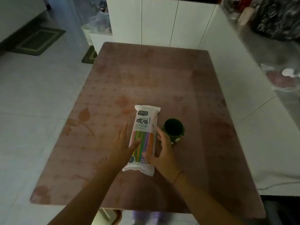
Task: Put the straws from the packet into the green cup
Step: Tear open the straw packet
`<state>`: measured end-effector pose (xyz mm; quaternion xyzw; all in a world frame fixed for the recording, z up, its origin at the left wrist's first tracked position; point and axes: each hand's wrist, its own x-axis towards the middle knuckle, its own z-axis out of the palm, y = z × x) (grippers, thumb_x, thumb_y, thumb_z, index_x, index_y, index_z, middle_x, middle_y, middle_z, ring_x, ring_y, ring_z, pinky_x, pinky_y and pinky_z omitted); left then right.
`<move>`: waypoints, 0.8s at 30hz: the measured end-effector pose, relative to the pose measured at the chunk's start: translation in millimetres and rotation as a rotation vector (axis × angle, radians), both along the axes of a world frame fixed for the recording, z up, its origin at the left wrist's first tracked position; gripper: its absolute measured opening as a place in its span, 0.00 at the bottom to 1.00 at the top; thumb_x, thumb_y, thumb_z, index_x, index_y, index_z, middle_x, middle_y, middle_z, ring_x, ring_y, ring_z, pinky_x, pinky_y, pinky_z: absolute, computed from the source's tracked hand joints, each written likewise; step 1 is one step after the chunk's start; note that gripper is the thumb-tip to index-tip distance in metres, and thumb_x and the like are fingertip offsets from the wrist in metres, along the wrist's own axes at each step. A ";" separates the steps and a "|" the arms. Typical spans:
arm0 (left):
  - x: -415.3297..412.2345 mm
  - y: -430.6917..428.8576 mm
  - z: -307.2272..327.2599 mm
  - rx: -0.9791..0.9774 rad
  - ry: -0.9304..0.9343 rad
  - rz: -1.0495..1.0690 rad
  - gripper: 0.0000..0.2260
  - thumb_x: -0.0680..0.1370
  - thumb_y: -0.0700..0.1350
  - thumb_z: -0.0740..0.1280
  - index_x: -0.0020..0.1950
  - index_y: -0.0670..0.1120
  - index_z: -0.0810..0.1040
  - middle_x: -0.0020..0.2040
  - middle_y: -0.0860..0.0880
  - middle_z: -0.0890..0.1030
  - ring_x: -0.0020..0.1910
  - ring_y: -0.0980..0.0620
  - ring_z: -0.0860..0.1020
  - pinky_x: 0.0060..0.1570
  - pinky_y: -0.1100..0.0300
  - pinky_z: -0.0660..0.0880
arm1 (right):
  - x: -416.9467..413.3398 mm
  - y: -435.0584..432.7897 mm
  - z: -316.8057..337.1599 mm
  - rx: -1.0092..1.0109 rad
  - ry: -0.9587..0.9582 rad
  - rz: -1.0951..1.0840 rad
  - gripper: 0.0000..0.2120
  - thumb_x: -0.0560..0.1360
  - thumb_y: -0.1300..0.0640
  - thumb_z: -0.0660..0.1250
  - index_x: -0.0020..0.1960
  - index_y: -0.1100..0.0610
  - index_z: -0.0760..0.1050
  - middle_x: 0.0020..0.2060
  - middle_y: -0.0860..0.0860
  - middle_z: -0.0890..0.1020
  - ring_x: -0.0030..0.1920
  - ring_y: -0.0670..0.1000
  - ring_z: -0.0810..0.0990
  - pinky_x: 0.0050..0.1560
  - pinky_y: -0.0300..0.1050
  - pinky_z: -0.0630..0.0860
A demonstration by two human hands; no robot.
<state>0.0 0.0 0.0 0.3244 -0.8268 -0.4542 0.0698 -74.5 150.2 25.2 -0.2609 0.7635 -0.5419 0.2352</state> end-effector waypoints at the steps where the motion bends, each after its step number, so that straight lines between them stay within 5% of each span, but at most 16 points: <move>1: -1.0 -2.3 -4.6 0.011 0.005 0.006 0.40 0.74 0.64 0.63 0.79 0.51 0.48 0.79 0.46 0.54 0.77 0.45 0.55 0.72 0.39 0.59 | 2.1 -2.3 -4.8 0.011 -0.038 0.000 0.41 0.67 0.57 0.74 0.73 0.51 0.55 0.70 0.49 0.62 0.70 0.44 0.62 0.70 0.49 0.67; 8: -7.0 -14.0 -36.3 0.071 -0.097 -0.017 0.40 0.72 0.68 0.60 0.78 0.50 0.53 0.74 0.47 0.64 0.70 0.46 0.67 0.66 0.42 0.68 | 2.8 -17.2 -43.9 0.146 -0.175 -0.077 0.37 0.69 0.56 0.72 0.73 0.51 0.57 0.68 0.49 0.65 0.68 0.47 0.66 0.66 0.48 0.72; 11: -21.2 -18.7 -46.9 0.089 -0.081 -0.023 0.23 0.76 0.59 0.65 0.65 0.49 0.68 0.59 0.51 0.73 0.56 0.50 0.77 0.56 0.47 0.77 | -3.0 -25.6 -55.1 0.153 -0.230 -0.133 0.34 0.70 0.58 0.70 0.72 0.51 0.59 0.68 0.51 0.67 0.67 0.49 0.69 0.64 0.53 0.74; 14: -39.6 -24.5 -46.1 0.340 -0.038 0.021 0.09 0.77 0.51 0.67 0.53 0.50 0.73 0.51 0.46 0.81 0.48 0.49 0.82 0.50 0.45 0.80 | -7.1 -33.2 -58.5 0.164 -0.259 -0.136 0.33 0.71 0.60 0.69 0.72 0.52 0.59 0.68 0.51 0.68 0.66 0.49 0.70 0.63 0.49 0.74; 18: -54.1 -32.1 -37.5 0.514 -0.025 0.124 0.09 0.78 0.51 0.66 0.54 0.48 0.76 0.50 0.46 0.84 0.46 0.49 0.84 0.49 0.50 0.81 | -7.3 -39.0 -56.3 0.133 -0.264 -0.113 0.34 0.71 0.63 0.68 0.72 0.51 0.58 0.68 0.49 0.68 0.66 0.47 0.69 0.63 0.44 0.73; 21: -52.1 -35.2 -27.3 0.480 -0.035 0.117 0.07 0.78 0.52 0.66 0.51 0.50 0.76 0.46 0.50 0.83 0.40 0.55 0.83 0.35 0.64 0.79 | -6.2 -43.6 -49.5 0.106 -0.254 -0.078 0.33 0.72 0.62 0.68 0.72 0.50 0.58 0.68 0.48 0.67 0.67 0.47 0.68 0.65 0.46 0.72; 24: -44.0 -36.9 -14.0 0.472 -0.009 0.115 0.07 0.78 0.50 0.66 0.54 0.50 0.74 0.47 0.52 0.82 0.42 0.54 0.82 0.34 0.65 0.77 | -5.3 -51.1 -36.9 0.052 -0.273 -0.019 0.33 0.73 0.60 0.68 0.72 0.48 0.57 0.67 0.46 0.67 0.65 0.44 0.67 0.57 0.34 0.74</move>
